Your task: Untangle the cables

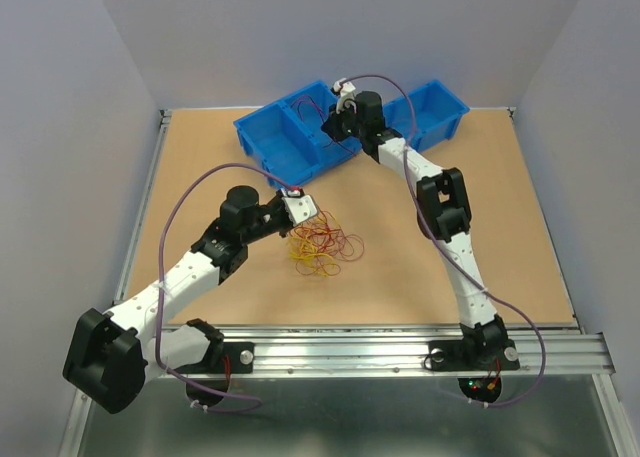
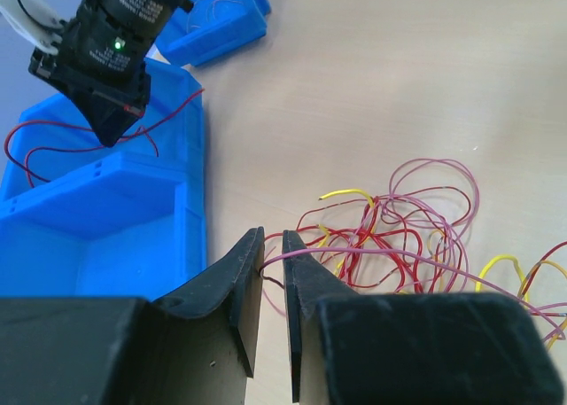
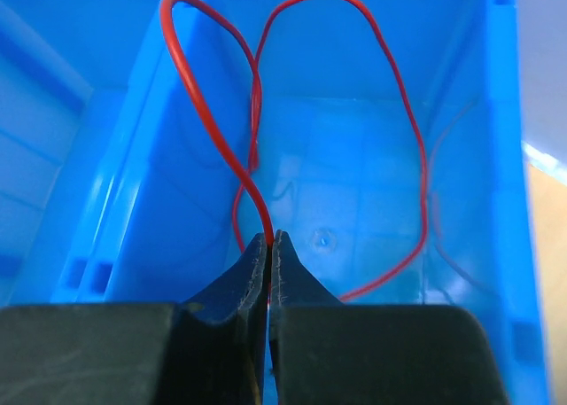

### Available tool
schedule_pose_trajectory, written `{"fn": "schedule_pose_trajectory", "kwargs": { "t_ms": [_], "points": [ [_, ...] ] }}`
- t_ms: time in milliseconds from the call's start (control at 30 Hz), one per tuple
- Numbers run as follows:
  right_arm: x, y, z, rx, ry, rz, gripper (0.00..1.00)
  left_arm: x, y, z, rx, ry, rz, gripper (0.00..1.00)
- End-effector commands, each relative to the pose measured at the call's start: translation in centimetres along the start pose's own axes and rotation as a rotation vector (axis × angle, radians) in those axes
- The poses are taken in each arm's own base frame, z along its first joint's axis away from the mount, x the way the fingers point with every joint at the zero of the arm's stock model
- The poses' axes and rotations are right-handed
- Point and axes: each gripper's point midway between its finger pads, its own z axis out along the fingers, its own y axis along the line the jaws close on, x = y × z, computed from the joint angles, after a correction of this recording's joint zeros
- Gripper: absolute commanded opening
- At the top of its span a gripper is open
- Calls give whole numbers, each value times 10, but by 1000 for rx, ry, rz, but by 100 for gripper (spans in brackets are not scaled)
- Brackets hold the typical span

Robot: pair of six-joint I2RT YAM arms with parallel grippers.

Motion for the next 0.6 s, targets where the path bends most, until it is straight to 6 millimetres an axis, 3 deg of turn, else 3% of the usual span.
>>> {"fn": "schedule_pose_trajectory", "kwargs": {
  "t_ms": [0, 133, 400, 500, 533, 567],
  "points": [
    [-32, 19, 19, -20, -89, -33, 1, -31, 13, -3, -34, -83, 44, 26],
    [-22, 25, 36, -39, -119, -46, 1, -31, 14, -3, -37, -85, 39, 26],
    [-21, 27, 42, -51, -164, -58, 1, -32, 14, -4, -36, -87, 40, 26],
    [-20, 28, 39, -49, -154, -54, 9, -33, 14, -4, -37, -89, 40, 26],
    [-33, 29, 34, -39, -169, -59, 9, -34, 14, -5, -39, -92, 42, 26],
    [-27, 29, 32, -35, -152, -52, 14, -34, 14, -5, -40, -93, 43, 26]
  ]
}}
